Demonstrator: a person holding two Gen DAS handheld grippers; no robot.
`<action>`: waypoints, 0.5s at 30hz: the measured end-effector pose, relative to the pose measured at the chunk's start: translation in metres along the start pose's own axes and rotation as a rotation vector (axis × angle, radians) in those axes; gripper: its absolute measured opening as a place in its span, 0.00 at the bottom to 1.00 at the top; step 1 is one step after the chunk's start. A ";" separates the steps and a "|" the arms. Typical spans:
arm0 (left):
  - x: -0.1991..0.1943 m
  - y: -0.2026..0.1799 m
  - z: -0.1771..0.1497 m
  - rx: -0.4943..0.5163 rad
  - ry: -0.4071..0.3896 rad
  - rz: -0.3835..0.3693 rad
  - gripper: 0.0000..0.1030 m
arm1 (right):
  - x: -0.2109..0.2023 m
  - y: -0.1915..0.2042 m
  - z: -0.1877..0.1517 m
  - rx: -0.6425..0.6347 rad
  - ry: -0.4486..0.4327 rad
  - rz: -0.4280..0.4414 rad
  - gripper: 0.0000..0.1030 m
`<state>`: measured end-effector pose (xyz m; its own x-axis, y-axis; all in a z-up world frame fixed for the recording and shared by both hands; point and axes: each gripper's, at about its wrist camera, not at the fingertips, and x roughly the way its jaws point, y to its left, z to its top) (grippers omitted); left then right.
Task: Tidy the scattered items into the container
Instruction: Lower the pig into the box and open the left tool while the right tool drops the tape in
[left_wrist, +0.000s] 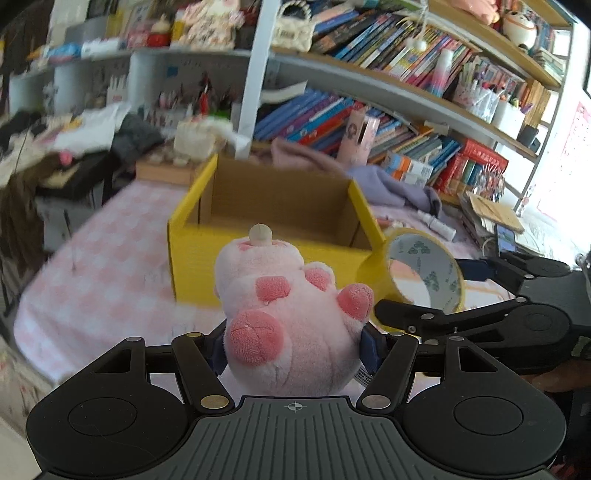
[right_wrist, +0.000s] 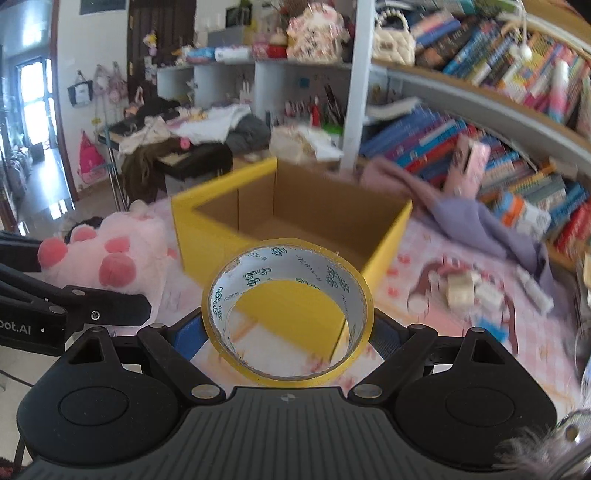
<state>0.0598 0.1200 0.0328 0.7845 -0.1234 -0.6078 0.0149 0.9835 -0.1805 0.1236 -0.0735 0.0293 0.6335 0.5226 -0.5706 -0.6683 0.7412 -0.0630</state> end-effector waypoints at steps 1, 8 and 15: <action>0.002 -0.001 0.008 0.015 -0.010 0.004 0.64 | 0.003 -0.003 0.006 -0.003 -0.011 0.006 0.87; 0.025 0.003 0.054 0.048 -0.055 0.031 0.64 | 0.028 -0.028 0.049 -0.008 -0.057 0.032 0.87; 0.068 0.011 0.088 0.103 -0.012 0.034 0.65 | 0.081 -0.042 0.080 -0.156 -0.015 0.051 0.87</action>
<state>0.1684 0.1345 0.0575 0.7929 -0.0891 -0.6028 0.0514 0.9955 -0.0796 0.2344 -0.0286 0.0516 0.6022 0.5649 -0.5641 -0.7513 0.6400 -0.1612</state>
